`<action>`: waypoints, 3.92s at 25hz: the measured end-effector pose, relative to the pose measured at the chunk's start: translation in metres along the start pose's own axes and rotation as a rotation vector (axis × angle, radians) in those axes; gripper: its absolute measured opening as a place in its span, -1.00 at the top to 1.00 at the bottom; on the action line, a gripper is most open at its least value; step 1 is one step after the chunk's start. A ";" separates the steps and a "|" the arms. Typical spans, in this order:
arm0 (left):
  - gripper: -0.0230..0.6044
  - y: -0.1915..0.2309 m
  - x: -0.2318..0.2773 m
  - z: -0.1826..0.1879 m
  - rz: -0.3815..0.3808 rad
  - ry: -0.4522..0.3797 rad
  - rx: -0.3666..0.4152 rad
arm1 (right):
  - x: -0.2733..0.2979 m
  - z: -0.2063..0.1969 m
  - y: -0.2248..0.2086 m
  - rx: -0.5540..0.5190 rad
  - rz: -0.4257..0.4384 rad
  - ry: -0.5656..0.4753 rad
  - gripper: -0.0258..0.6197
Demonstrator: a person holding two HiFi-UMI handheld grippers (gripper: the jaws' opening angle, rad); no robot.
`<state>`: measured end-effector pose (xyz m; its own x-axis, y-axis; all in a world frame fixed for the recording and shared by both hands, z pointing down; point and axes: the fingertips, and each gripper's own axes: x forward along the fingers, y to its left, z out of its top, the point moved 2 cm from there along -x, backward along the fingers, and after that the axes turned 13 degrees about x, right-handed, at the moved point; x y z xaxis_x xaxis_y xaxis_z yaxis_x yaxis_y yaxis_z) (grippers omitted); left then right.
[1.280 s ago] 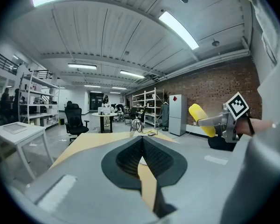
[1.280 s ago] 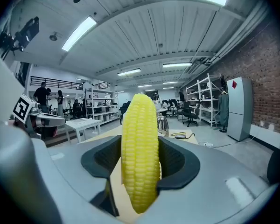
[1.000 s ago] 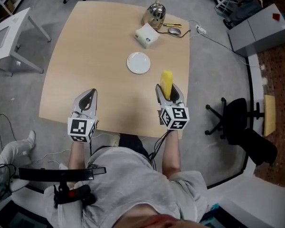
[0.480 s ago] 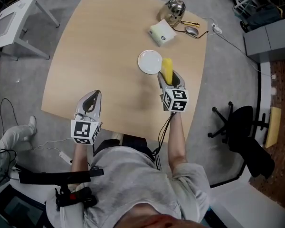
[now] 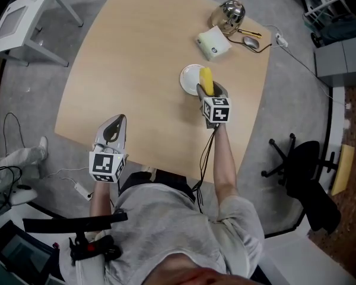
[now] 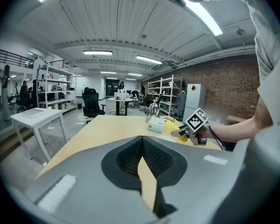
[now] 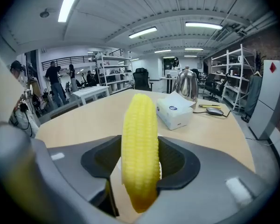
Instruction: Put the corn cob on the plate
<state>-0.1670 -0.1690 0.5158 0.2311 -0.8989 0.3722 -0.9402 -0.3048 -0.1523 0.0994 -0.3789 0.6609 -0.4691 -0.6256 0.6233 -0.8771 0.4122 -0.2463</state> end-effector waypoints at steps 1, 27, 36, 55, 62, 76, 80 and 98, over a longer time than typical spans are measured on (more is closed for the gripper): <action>0.86 0.001 0.000 -0.001 0.005 0.003 -0.002 | 0.007 -0.002 -0.002 -0.002 0.000 0.016 0.15; 0.86 0.012 -0.002 -0.021 0.029 0.031 -0.062 | 0.086 -0.039 -0.013 -0.128 -0.073 0.253 0.15; 0.86 0.011 -0.002 -0.020 0.025 0.028 -0.064 | 0.088 -0.039 -0.013 -0.125 -0.073 0.247 0.16; 0.86 0.009 -0.008 -0.013 0.021 0.000 -0.057 | 0.074 -0.036 -0.014 -0.094 -0.093 0.200 -0.10; 0.86 0.006 -0.016 -0.005 0.018 -0.015 -0.047 | 0.061 -0.027 -0.011 -0.087 -0.097 0.167 -0.16; 0.86 -0.004 -0.021 0.011 0.001 -0.053 -0.021 | 0.024 -0.008 -0.003 -0.073 -0.088 0.085 -0.13; 0.86 -0.010 -0.022 0.015 -0.009 -0.065 -0.012 | 0.008 -0.003 0.000 -0.055 -0.077 0.045 -0.13; 0.86 -0.029 -0.026 0.027 -0.074 -0.109 0.023 | -0.076 0.010 0.022 0.052 -0.055 -0.151 -0.10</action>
<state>-0.1390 -0.1459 0.4856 0.3267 -0.9020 0.2822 -0.9137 -0.3778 -0.1498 0.1151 -0.3290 0.6001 -0.4267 -0.7405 0.5192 -0.9043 0.3419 -0.2556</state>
